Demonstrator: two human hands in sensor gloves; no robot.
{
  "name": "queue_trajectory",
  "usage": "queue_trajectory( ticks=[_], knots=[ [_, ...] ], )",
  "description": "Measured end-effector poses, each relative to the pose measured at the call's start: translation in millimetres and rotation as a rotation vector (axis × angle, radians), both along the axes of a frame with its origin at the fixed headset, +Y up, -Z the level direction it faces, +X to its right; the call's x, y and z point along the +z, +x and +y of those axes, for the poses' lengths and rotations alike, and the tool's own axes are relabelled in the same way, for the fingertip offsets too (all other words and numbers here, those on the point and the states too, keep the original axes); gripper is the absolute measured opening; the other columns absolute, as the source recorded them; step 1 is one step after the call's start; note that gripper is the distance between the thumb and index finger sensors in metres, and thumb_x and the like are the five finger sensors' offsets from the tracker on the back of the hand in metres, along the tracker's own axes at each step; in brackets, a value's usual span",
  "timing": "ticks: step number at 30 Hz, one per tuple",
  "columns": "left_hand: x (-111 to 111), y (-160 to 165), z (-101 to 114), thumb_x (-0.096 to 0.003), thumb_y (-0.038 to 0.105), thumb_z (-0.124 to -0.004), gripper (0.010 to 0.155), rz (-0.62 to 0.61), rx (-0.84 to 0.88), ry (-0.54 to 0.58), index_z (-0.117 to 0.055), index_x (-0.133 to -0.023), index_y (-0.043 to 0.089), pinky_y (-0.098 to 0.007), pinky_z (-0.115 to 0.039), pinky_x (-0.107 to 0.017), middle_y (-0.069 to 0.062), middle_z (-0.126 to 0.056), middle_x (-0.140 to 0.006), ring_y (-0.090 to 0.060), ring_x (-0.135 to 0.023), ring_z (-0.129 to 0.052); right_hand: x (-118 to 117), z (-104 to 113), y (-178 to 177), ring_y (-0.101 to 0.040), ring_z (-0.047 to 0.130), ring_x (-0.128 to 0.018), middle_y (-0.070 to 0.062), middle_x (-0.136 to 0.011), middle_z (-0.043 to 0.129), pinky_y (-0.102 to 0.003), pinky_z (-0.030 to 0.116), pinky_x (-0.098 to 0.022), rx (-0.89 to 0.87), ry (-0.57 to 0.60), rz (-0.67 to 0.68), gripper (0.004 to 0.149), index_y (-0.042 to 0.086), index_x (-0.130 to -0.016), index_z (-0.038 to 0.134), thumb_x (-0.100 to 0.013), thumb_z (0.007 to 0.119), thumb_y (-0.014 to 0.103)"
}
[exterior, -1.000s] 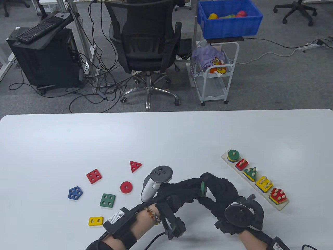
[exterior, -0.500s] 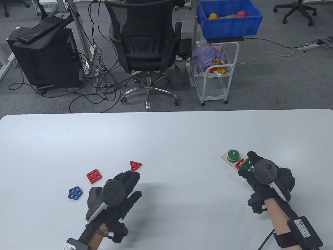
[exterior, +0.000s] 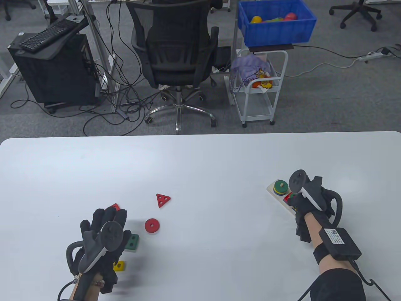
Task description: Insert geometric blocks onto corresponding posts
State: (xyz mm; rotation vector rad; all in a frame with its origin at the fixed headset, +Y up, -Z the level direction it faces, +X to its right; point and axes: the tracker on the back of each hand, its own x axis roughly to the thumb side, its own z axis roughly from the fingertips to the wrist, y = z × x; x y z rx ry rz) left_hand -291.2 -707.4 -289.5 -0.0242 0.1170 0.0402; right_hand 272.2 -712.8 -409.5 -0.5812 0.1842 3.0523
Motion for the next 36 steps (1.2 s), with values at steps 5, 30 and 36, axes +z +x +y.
queue_trajectory(
  ticks=[5,30,36],
  knots=[
    [-0.3,0.2,-0.2,-0.0419,0.061,-0.065,0.069,0.004,0.001,-0.015,-0.046,-0.106,0.047,-0.061,-0.031,-0.084,0.014,-0.038,-0.122,-0.022,-0.119,-0.036,-3.9,-6.3,-3.6,-0.039,0.081,-0.087,-0.009,-0.098,0.078,-0.071,0.056,-0.067,-0.004,0.007,0.003,0.074,0.02,-0.101,0.063,-0.037,0.09,0.045],
    [-53.0,48.9,1.1,-0.0417,0.061,-0.071,0.074,-0.014,0.138,-0.221,-0.043,-0.108,0.045,-0.057,-0.041,-0.083,0.011,-0.042,-0.122,-0.023,-0.116,-0.049,128.6,-4.6,-57.9,-0.042,0.082,-0.086,-0.015,-0.1,0.074,-0.068,0.064,-0.061,-0.077,0.292,0.402,0.07,0.017,-0.102,0.062,-0.042,0.085,0.046],
    [-95.2,81.0,-7.2,-0.0422,0.057,-0.072,0.073,0.011,0.067,-0.387,-0.043,-0.108,0.044,-0.056,-0.043,-0.083,0.011,-0.043,-0.122,-0.023,-0.115,-0.051,128.7,-14.0,-60.8,-0.042,0.082,-0.086,-0.015,-0.1,0.075,-0.069,0.063,-0.061,-0.061,0.247,0.426,0.069,0.017,-0.101,0.063,-0.042,0.084,0.047]
  ],
)
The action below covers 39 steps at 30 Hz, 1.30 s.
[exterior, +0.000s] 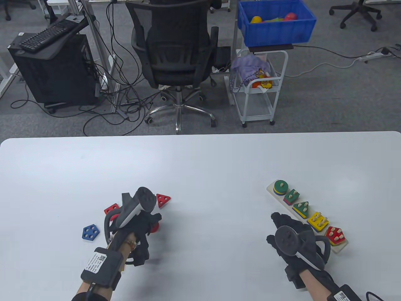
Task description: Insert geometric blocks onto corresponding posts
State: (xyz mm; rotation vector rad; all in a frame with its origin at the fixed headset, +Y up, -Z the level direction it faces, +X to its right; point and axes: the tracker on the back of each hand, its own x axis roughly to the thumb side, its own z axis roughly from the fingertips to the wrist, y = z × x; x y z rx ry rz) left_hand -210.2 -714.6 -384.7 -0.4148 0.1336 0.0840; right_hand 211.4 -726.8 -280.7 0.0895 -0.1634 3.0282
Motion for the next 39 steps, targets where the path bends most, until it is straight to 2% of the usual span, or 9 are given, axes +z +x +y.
queue_trajectory(
  ticks=[7,11,14,20,25,28,34,37,39],
  knots=[
    [-48.4,28.3,-15.0,-0.0422,0.053,-0.074,0.068,0.058,-0.181,-0.041,-0.048,-0.104,0.048,-0.052,-0.048,-0.083,0.018,-0.051,-0.119,-0.016,-0.113,-0.06,0.2,-2.7,-4.9,-0.04,0.086,-0.082,-0.014,-0.096,0.08,-0.068,0.065,-0.06,0.013,-0.045,0.049,0.064,0.018,-0.098,0.068,-0.043,0.083,0.047],
    [-63.5,41.6,-25.6,-0.041,0.052,-0.077,0.067,0.07,-0.25,-0.066,-0.052,-0.103,0.049,-0.049,-0.053,-0.082,0.018,-0.055,-0.117,-0.016,-0.108,-0.069,1.5,-1.7,-7.9,-0.04,0.086,-0.082,-0.013,-0.096,0.08,-0.068,0.065,-0.06,0.029,-0.055,0.068,0.064,0.018,-0.098,0.067,-0.043,0.082,0.047],
    [-69.3,48.1,-35.0,-0.0399,0.05,-0.081,0.066,0.076,-0.27,-0.086,-0.057,-0.101,0.046,-0.047,-0.056,-0.08,0.015,-0.056,-0.116,-0.016,-0.103,-0.074,1.1,-0.4,-9.0,-0.039,0.089,-0.079,-0.012,-0.092,0.084,-0.068,0.066,-0.059,0.022,-0.066,0.077,0.06,0.018,-0.096,0.071,-0.044,0.082,0.047],
    [-73.6,57.9,-36.4,-0.0355,0.041,-0.089,0.061,0.075,-0.379,0.061,-0.072,-0.094,0.04,-0.041,-0.065,-0.079,0.008,-0.078,-0.102,-0.012,-0.088,-0.09,0.6,-2.0,-10.8,-0.039,0.089,-0.079,-0.013,-0.092,0.084,-0.068,0.066,-0.059,0.029,-0.079,0.089,0.059,0.018,-0.096,0.071,-0.045,0.081,0.047],
    [-72.6,60.8,-32.1,-0.0374,0.042,-0.088,0.064,0.039,-0.362,0.041,-0.067,-0.098,0.037,-0.042,-0.065,-0.079,0.006,-0.077,-0.103,-0.014,-0.089,-0.089,0.9,-1.5,-11.3,-0.04,0.088,-0.08,-0.013,-0.094,0.082,-0.068,0.065,-0.06,0.028,-0.079,0.091,0.06,0.018,-0.097,0.07,-0.045,0.08,0.047],
    [-64.8,68.6,-15.8,-0.0367,0.044,-0.088,0.067,-0.003,-0.2,0.077,-0.065,-0.099,0.036,-0.042,-0.065,-0.079,0.006,-0.077,-0.103,-0.013,-0.09,-0.089,1.4,0.2,-12.5,-0.041,0.086,-0.082,-0.014,-0.096,0.079,-0.068,0.065,-0.06,0.006,-0.063,0.1,0.064,0.017,-0.099,0.066,-0.045,0.08,0.047],
    [-31.1,107.2,17.1,-0.0348,0.049,-0.091,0.07,-0.144,0.407,0.054,-0.065,-0.099,0.035,-0.04,-0.07,-0.077,0.007,-0.08,-0.101,-0.012,-0.086,-0.092,5.0,7.3,-28.3,-0.042,0.083,-0.085,-0.016,-0.101,0.072,-0.068,0.065,-0.06,-0.077,0.004,0.179,0.069,0.016,-0.103,0.06,-0.045,0.08,0.048],
    [-14.4,130.5,17.2,-0.0345,0.05,-0.092,0.072,-0.174,0.77,-0.105,-0.065,-0.099,0.034,-0.04,-0.072,-0.076,0.007,-0.08,-0.1,-0.011,-0.085,-0.093,10.1,16.2,-38.2,-0.042,0.081,-0.087,-0.017,-0.105,0.065,-0.068,0.064,-0.061,-0.162,0.093,0.229,0.075,0.015,-0.106,0.051,-0.045,0.079,0.049],
    [0.0,150.6,10.7,-0.0352,0.05,-0.092,0.072,-0.19,1.052,-0.323,-0.065,-0.099,0.033,-0.041,-0.071,-0.076,0.006,-0.079,-0.1,-0.014,-0.085,-0.093,16.1,26.3,-45.3,-0.042,0.079,-0.088,-0.016,-0.107,0.059,-0.068,0.064,-0.061,-0.245,0.197,0.277,0.079,0.015,-0.107,0.045,-0.044,0.08,0.049]
  ],
)
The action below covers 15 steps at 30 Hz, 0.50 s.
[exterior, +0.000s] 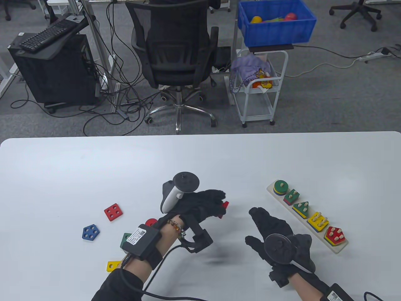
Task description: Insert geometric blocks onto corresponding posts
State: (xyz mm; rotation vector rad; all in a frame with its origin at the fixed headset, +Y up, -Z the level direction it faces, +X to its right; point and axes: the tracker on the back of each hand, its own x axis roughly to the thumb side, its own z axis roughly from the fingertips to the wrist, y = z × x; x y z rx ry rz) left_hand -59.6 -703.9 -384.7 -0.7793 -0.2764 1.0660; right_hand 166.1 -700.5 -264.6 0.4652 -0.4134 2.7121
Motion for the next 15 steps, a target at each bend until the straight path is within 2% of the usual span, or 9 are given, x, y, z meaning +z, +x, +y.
queue_trajectory(
  ticks=[2,5,7,10,15],
  knots=[
    [11.4,14.0,-5.0,-0.0359,0.05,-0.092,0.071,-0.079,0.117,-0.128,-0.065,-0.1,0.033,-0.041,-0.07,-0.076,0.005,-0.079,-0.1,-0.014,-0.085,-0.092,5.2,7.3,-3.7,-0.041,0.077,-0.09,-0.015,-0.109,0.055,-0.068,0.063,-0.061,-0.044,0.069,0.033,0.083,0.016,-0.107,0.041,-0.043,0.081,0.049],
    [22.8,28.0,-9.2,-0.0373,0.052,-0.09,0.071,-0.177,0.178,-0.197,-0.064,-0.101,0.033,-0.041,-0.07,-0.076,0.005,-0.079,-0.101,-0.013,-0.086,-0.092,11.7,13.7,-6.1,-0.04,0.075,-0.092,-0.013,-0.109,0.053,-0.067,0.063,-0.062,-0.07,0.142,0.072,0.084,0.018,-0.107,0.038,-0.042,0.083,0.05],
    [30.0,35.3,-10.7,-0.0381,0.053,-0.089,0.071,-0.226,0.203,-0.241,-0.063,-0.101,0.032,-0.041,-0.07,-0.077,0.005,-0.079,-0.101,-0.013,-0.086,-0.092,15.3,16.4,-6.9,-0.039,0.078,-0.09,-0.01,-0.107,0.059,-0.067,0.064,-0.062,-0.106,0.178,0.105,0.079,0.02,-0.105,0.043,-0.043,0.083,0.048],
    [33.5,37.5,-10.9,-0.0387,0.052,-0.088,0.07,-0.245,0.222,-0.247,-0.063,-0.101,0.032,-0.041,-0.07,-0.077,0.005,-0.079,-0.101,-0.014,-0.086,-0.092,17.9,18.5,-4.7,-0.037,0.081,-0.087,-0.006,-0.101,0.07,-0.066,0.066,-0.06,-0.108,0.221,0.096,0.071,0.023,-0.101,0.053,-0.042,0.085,0.047],
    [37.3,32.7,-12.7,-0.0411,0.054,-0.084,0.069,-0.275,0.215,-0.23,-0.061,-0.103,0.033,-0.042,-0.067,-0.078,0.006,-0.076,-0.105,-0.014,-0.09,-0.089,19.4,18.6,-7.0,-0.035,0.083,-0.086,-0.005,-0.1,0.072,-0.065,0.067,-0.059,-0.09,0.228,0.1,0.068,0.024,-0.099,0.056,-0.042,0.085,0.047]
  ],
)
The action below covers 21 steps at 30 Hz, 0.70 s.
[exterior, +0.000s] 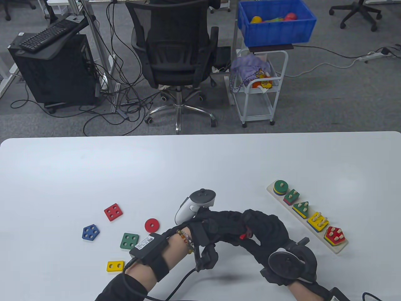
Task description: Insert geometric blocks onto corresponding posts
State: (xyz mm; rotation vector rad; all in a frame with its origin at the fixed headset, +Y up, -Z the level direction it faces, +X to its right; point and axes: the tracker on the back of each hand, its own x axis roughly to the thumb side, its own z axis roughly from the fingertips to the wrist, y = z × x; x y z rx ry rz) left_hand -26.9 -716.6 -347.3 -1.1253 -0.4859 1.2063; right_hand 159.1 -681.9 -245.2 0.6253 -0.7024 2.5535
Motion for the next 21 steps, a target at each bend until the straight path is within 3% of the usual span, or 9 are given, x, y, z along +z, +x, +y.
queue_trajectory(
  ticks=[4,10,15,21],
  knots=[
    [2.4,-12.6,3.8,-0.0417,0.058,-0.079,0.072,0.046,-0.055,0.106,-0.054,-0.105,0.035,-0.047,-0.058,-0.08,0.004,-0.065,-0.112,-0.019,-0.099,-0.078,-2.2,0.7,6.2,-0.034,0.084,-0.085,-0.005,-0.099,0.073,-0.065,0.068,-0.059,-0.015,-0.01,-0.018,0.068,0.023,-0.1,0.056,-0.042,0.084,0.048],
    [2.2,-76.4,22.4,-0.0429,0.057,-0.073,0.069,0.218,-0.268,0.459,-0.054,-0.105,0.036,-0.05,-0.053,-0.081,0.004,-0.061,-0.114,-0.021,-0.104,-0.072,-23.9,13.0,43.5,-0.037,0.085,-0.084,-0.007,-0.099,0.075,-0.065,0.067,-0.059,-0.008,-0.088,-0.164,0.067,0.022,-0.1,0.059,-0.043,0.082,0.049],
    [10.0,-148.3,32.0,-0.0432,0.059,-0.07,0.068,0.378,-0.581,0.745,-0.054,-0.106,0.037,-0.053,-0.048,-0.082,0.005,-0.058,-0.116,-0.023,-0.108,-0.066,-64.7,24.2,81.3,-0.041,0.085,-0.085,-0.011,-0.099,0.079,-0.067,0.067,-0.059,0.14,-0.356,-0.404,0.065,0.02,-0.1,0.066,-0.044,0.083,0.047],
    [20.1,-213.0,19.2,-0.0428,0.059,-0.068,0.067,0.482,-0.951,0.888,-0.054,-0.105,0.04,-0.056,-0.042,-0.083,0.007,-0.055,-0.118,-0.022,-0.112,-0.06,-108.6,13.4,111.2,-0.043,0.082,-0.087,-0.011,-0.101,0.077,-0.068,0.064,-0.061,0.396,-0.675,-0.702,0.065,0.021,-0.1,0.066,-0.043,0.086,0.044]
  ],
)
